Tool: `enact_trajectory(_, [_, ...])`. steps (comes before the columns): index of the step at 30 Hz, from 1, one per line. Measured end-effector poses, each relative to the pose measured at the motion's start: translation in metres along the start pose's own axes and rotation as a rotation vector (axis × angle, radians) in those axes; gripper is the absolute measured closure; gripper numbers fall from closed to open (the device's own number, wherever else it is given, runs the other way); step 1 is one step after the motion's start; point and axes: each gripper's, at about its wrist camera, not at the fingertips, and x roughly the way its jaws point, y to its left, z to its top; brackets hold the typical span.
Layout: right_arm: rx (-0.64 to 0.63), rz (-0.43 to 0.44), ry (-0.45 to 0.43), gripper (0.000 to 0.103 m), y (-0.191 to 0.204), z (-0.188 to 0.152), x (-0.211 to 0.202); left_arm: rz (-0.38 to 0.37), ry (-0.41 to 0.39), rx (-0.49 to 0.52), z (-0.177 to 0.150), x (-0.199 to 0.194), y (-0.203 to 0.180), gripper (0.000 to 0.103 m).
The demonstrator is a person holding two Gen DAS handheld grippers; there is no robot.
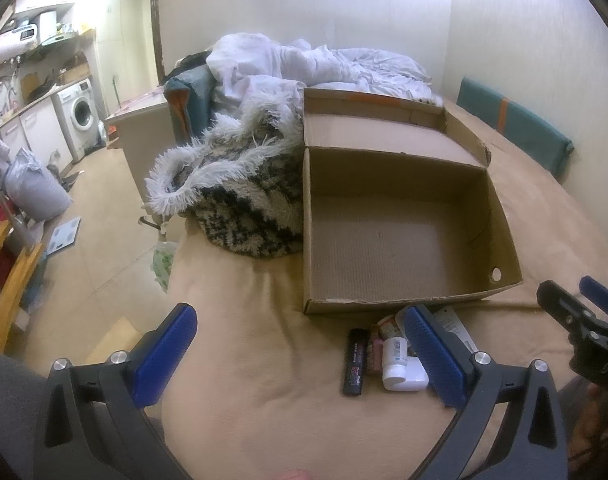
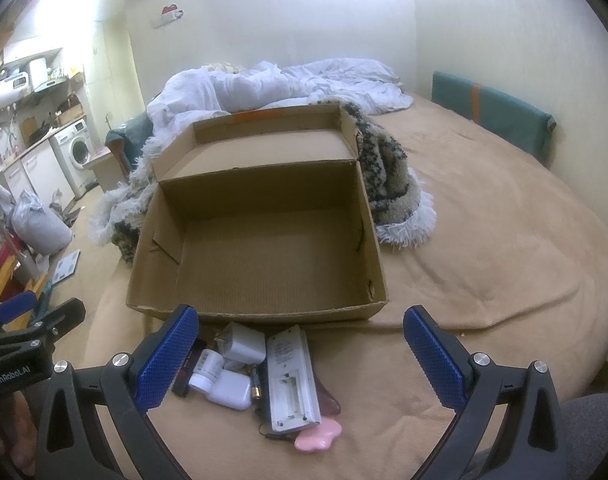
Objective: Organize rigid objects
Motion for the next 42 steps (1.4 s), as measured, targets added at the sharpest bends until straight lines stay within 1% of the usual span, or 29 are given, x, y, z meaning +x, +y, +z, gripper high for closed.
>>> enact_trajectory(27, [0.0, 0.0, 0.001, 0.0, -0.0001, 0.0001, 0.0004, 0.002, -0.001, -0.004, 0.0004, -0.0011, 0.0013, 0.0])
enact_trajectory(34, [0.0, 0.002, 0.004, 0.0, 0.0006, 0.0007, 0.0002, -0.002, -0.025, -0.009, 0.0018, -0.0042, 0.0024, 0.0])
enact_trajectory(40, [0.011, 0.005, 0.004, 0.0, 0.0008, -0.0038, 0.0, -0.001, -0.008, -0.001, 0.0032, -0.0023, 0.003, 0.0])
enact_trajectory(42, [0.009, -0.004, 0.018, 0.0, 0.0014, -0.0055, 0.0027, 0.008, 0.0, -0.006, 0.003, 0.0001, 0.0043, 0.0])
